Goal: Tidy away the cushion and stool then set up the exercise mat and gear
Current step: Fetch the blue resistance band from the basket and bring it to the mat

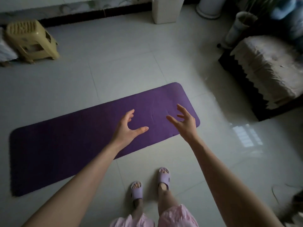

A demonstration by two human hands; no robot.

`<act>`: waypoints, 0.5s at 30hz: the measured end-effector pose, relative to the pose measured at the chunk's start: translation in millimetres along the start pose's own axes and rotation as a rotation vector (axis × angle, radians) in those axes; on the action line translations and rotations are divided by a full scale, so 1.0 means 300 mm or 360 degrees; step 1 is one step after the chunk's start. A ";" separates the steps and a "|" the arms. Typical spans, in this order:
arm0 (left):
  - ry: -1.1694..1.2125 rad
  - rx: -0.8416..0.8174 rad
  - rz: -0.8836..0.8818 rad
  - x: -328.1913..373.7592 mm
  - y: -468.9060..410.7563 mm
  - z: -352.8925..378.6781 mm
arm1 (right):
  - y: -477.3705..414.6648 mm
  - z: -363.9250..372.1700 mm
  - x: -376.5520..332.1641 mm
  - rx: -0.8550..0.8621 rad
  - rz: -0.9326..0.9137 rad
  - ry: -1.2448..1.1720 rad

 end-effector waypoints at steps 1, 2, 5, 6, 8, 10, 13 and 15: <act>-0.0013 -0.0035 0.0038 0.045 0.011 0.050 | 0.020 -0.066 0.017 0.0054 0.0007 -0.0026; -0.0029 -0.0063 0.0071 0.081 0.018 0.095 | 0.035 -0.123 0.033 0.0101 0.0012 -0.0048; -0.0062 -0.0158 0.0147 0.182 0.035 0.242 | 0.074 -0.293 0.088 0.0226 0.0026 -0.0091; -0.0066 -0.0172 0.0165 0.203 0.035 0.277 | 0.079 -0.330 0.098 0.0248 0.0029 -0.0105; -0.0076 -0.0223 0.0229 0.283 0.038 0.406 | 0.094 -0.463 0.146 0.0305 0.0038 -0.0149; -0.0091 -0.0278 0.0294 0.377 0.052 0.576 | 0.108 -0.627 0.220 0.0383 0.0040 -0.0179; -0.0073 -0.0330 0.0361 0.495 0.073 0.819 | 0.121 -0.863 0.311 0.0473 0.0049 -0.0224; -0.0055 -0.0367 0.0385 0.572 0.095 0.997 | 0.131 -1.037 0.376 0.0521 0.0042 -0.0220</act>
Point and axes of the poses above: each hand's wrist, its own y-axis away from the middle knuckle, its own z-axis out of the palm, x = y × z, the point moved 4 cm from there along -y, towards the middle knuckle, and after that the axes turned 1 degree about -x, right-handed, at the moved point
